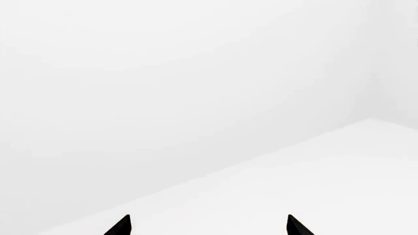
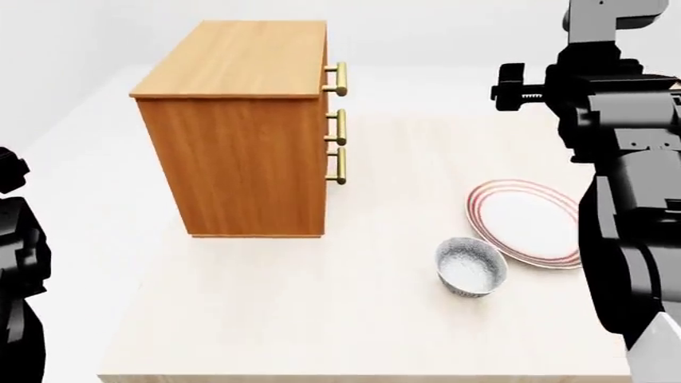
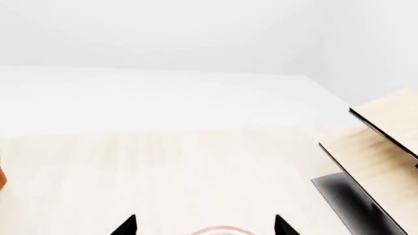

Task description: Open the top drawer of the cabinet and put the bowl in it.

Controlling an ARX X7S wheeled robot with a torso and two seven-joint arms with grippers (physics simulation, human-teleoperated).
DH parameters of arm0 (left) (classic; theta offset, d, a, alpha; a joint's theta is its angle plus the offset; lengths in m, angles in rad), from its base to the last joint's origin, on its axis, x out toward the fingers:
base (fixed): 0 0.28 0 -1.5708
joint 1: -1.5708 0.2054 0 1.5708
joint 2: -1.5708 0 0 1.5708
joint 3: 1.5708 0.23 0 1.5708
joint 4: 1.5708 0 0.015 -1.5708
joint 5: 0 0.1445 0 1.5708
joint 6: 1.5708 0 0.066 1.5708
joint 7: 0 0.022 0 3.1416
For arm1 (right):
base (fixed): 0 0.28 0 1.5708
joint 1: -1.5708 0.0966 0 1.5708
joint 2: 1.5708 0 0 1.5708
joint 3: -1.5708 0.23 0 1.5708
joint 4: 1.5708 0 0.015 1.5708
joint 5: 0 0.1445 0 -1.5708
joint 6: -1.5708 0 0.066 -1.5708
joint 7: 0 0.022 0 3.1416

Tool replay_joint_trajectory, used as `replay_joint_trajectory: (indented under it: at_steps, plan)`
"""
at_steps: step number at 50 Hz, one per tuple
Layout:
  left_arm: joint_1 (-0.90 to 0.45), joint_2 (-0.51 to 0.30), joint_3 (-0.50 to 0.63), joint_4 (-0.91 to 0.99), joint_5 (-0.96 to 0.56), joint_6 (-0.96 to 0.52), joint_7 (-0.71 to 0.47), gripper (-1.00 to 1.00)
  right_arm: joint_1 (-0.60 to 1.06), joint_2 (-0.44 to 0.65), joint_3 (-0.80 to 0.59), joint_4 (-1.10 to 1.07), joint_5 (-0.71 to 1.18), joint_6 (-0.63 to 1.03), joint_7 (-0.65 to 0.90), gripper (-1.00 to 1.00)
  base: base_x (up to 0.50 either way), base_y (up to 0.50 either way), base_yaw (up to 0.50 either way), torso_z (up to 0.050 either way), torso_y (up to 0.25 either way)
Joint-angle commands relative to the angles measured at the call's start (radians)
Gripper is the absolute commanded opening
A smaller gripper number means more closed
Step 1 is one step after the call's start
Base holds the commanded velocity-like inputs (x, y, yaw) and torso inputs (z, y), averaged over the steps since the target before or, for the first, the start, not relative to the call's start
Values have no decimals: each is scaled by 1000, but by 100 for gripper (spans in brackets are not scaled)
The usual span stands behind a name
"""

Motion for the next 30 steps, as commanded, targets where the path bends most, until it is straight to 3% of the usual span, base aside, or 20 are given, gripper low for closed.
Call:
replay_joint_trajectory:
  at_steps: [1,30]
  plan:
    - [0,0,3,0,0,-1,-3,100,4,2,15,1,-1,8,-4,100,500,0,0,0,0]
    - [-3,0,6,0,0,2,-1,100,1,-1,17,1,-3,10,4,100,500,0,0,0,0]
